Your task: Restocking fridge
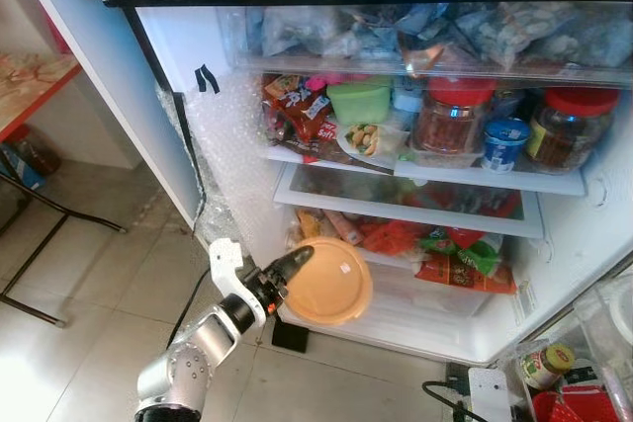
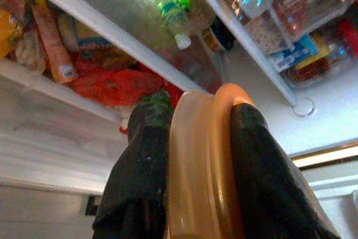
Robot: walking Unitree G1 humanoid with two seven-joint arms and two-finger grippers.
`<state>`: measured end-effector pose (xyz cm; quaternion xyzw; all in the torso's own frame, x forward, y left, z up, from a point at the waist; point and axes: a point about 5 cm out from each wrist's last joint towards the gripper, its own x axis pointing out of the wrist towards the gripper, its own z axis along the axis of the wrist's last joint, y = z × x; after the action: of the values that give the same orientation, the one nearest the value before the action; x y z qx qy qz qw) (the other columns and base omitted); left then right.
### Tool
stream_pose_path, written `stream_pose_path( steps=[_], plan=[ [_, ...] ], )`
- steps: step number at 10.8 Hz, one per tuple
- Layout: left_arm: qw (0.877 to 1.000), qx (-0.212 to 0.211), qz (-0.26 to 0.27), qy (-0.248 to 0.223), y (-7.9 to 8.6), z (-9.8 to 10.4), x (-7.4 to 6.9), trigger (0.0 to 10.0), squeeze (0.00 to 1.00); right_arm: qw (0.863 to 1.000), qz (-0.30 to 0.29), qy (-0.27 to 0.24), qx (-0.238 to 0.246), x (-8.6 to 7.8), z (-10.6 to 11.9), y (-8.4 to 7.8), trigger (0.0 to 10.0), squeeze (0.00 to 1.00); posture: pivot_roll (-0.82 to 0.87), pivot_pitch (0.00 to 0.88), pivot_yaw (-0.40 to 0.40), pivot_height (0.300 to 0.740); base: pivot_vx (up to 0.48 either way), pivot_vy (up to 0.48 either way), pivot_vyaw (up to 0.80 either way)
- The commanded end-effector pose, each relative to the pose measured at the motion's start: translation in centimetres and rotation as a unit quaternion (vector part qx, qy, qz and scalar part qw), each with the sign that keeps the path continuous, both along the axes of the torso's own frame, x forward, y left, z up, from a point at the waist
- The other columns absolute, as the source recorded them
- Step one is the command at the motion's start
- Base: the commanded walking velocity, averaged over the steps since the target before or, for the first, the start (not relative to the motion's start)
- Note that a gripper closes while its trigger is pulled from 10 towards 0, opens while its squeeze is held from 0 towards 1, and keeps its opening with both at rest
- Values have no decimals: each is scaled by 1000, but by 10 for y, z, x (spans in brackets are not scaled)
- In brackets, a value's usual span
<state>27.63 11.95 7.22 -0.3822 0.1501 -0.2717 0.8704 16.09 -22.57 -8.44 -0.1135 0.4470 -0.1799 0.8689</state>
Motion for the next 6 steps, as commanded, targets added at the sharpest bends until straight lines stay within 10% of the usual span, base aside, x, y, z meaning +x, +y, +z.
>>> stream_pose_path(
  steps=[1,6],
  plan=[
    [1000,13,5,-8,5,1,1,10000,0,1000,-24,17,1,-11,-3,-8,10000,0,-9,81,89,740,0,0,0],
    [1000,23,-3,-8,5,-1,1,10000,0,999,-21,17,20,-11,-4,-5,10000,0,-9,76,95,740,246,0,0]
  ],
)
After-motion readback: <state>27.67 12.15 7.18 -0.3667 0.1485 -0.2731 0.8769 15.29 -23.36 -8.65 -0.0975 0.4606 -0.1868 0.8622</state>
